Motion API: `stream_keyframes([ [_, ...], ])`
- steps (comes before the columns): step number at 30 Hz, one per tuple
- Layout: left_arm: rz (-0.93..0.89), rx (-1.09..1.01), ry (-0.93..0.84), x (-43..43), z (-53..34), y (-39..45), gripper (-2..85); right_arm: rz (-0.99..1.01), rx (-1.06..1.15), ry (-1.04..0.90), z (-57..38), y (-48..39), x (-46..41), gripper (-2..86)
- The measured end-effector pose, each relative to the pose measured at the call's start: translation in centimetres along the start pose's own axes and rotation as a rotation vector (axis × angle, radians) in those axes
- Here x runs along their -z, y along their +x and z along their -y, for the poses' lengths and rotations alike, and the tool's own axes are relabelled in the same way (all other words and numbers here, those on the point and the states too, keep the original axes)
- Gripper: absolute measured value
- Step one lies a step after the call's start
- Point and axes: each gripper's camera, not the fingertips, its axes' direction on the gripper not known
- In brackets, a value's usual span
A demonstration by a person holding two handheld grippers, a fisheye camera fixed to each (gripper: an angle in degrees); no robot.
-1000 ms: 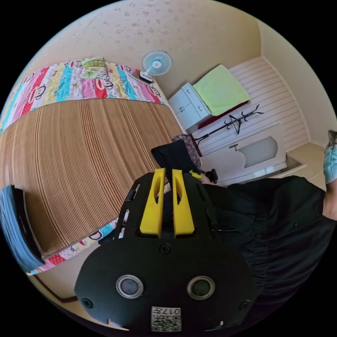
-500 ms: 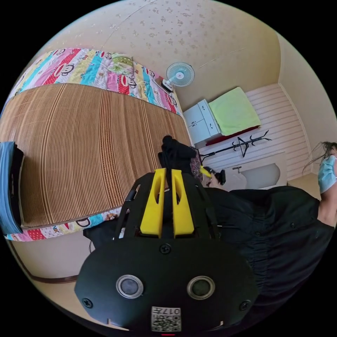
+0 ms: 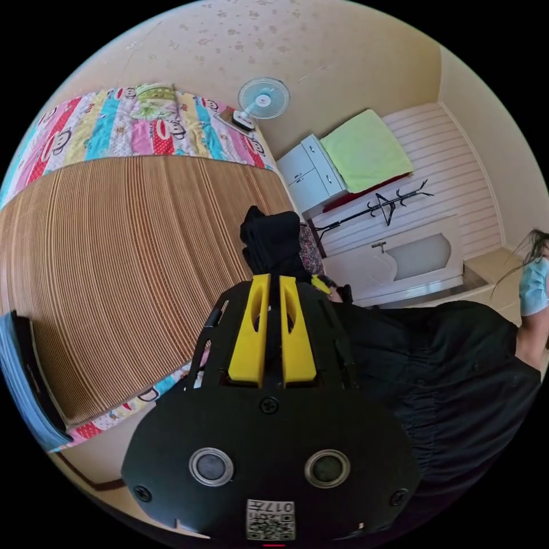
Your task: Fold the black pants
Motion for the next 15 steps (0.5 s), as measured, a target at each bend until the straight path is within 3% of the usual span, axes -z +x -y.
stream_keyframes([
  [1, -0.006, -0.033, -0.009, -0.9, 0.8, 0.6, 4.1, 0.214, 0.126, -0.013, 0.5, -3.2, 0.3, 1.8],
  [2, -0.013, -0.052, -0.016, -1.4, 1.2, 1.0, 4.2, 0.579, 0.265, -0.050, 1.2, -6.5, 0.2, 1.2],
  [4, -0.054, -0.128, -0.051, -3.9, 2.8, 2.6, 4.9, 1.010, 0.422, -0.095, 2.0, -12.2, -0.2, 0.9],
  [5, -0.063, -0.148, -0.063, -4.5, 3.2, 3.0, 5.1, 1.041, 0.472, -0.122, 2.3, -16.2, -0.5, 0.9],
  [6, -0.070, -0.190, -0.087, -5.8, 4.1, 4.1, 5.2, 0.998, 0.493, -0.142, 2.4, -18.1, -0.7, 1.0],
  [10, -0.041, -0.311, -0.064, -8.1, 5.5, 8.0, 5.3, 0.306, 0.591, -0.263, 1.4, -26.2, -3.5, 3.3],
  [14, -0.046, -0.337, 0.002, -9.0, 3.9, 9.4, 5.3, -0.258, 0.451, -0.276, -0.7, -21.2, -5.3, 10.3],
  [15, -0.037, -0.328, 0.009, -9.5, 2.8, 9.3, 5.3, -0.315, 0.408, -0.288, -0.9, -19.4, -5.4, 10.7],
])
